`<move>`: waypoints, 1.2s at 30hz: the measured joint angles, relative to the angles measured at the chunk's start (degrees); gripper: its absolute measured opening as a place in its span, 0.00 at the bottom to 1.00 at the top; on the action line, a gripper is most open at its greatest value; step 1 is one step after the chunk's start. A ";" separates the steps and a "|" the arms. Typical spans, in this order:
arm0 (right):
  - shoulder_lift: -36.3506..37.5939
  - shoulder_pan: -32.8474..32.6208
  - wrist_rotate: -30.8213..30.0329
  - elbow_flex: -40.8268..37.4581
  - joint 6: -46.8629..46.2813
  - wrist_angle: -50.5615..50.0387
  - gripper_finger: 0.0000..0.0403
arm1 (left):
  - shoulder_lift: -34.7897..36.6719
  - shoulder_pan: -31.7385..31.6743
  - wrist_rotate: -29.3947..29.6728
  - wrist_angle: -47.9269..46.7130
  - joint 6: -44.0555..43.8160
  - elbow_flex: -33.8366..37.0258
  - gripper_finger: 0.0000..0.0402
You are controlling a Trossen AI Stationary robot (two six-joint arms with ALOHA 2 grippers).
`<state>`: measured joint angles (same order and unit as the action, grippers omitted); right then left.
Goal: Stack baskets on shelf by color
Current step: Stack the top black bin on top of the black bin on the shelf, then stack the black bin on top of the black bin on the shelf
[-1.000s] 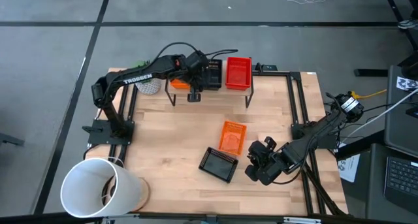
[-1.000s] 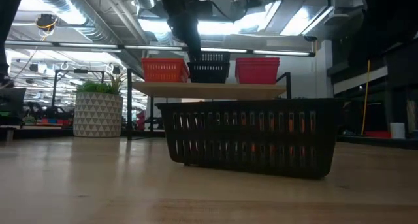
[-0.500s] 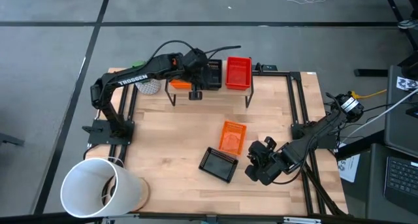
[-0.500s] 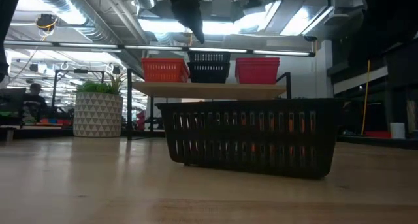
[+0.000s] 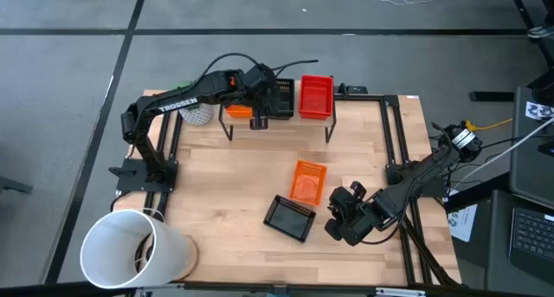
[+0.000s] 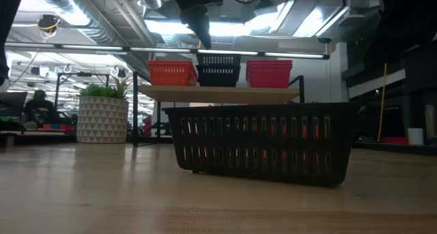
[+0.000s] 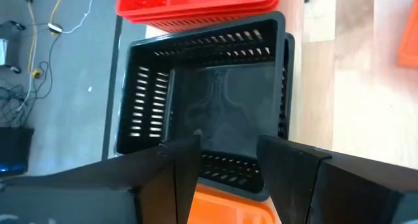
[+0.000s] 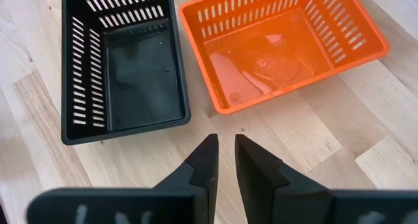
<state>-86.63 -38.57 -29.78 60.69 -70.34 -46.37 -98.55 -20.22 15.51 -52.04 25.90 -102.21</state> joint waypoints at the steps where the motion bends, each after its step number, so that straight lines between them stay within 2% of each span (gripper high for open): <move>1: 0.00 0.00 0.00 0.00 0.01 0.01 0.13 | -0.28 -0.01 -0.01 0.04 -0.01 0.00 0.36; 7: 0.00 -0.73 -0.03 0.00 0.02 0.04 0.13 | -2.48 0.01 0.61 -0.27 -0.20 0.00 0.36; 15: 0.00 -3.04 -0.10 0.00 -0.07 0.64 0.13 | -1.39 1.25 1.21 0.45 -1.30 0.04 0.36; 17: 0.00 -3.30 -0.11 0.00 -0.07 0.93 0.13 | -0.68 1.74 -3.00 -0.45 -5.24 0.03 0.36; 21: 0.00 -3.30 -0.16 0.00 -0.09 1.65 0.13 | -0.71 4.64 -18.76 -3.88 -13.85 0.00 0.36; 24: -0.01 -3.25 0.12 0.00 -0.14 1.67 0.13 | -1.38 8.33 -22.82 -6.47 -18.09 -0.07 0.36; 26: -0.61 -2.27 3.47 0.06 -0.14 2.21 0.13 | -1.86 10.82 -23.03 -9.34 -20.41 0.11 0.36; 30: -4.63 0.09 14.87 0.09 0.12 4.43 0.13 | -2.12 17.49 -23.16 -10.44 -22.94 1.54 0.36; 32: -7.15 0.39 17.29 0.08 1.32 7.04 0.13 | -2.35 20.76 -22.90 -12.70 -23.09 2.96 0.36; 36: -11.99 0.81 20.73 0.04 5.54 21.85 0.13 | -2.21 25.87 -16.70 -15.02 -24.61 4.36 0.36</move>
<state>-98.62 -37.75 -9.05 60.73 -64.80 -24.52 -100.76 5.65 -1.19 -67.06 1.29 -97.85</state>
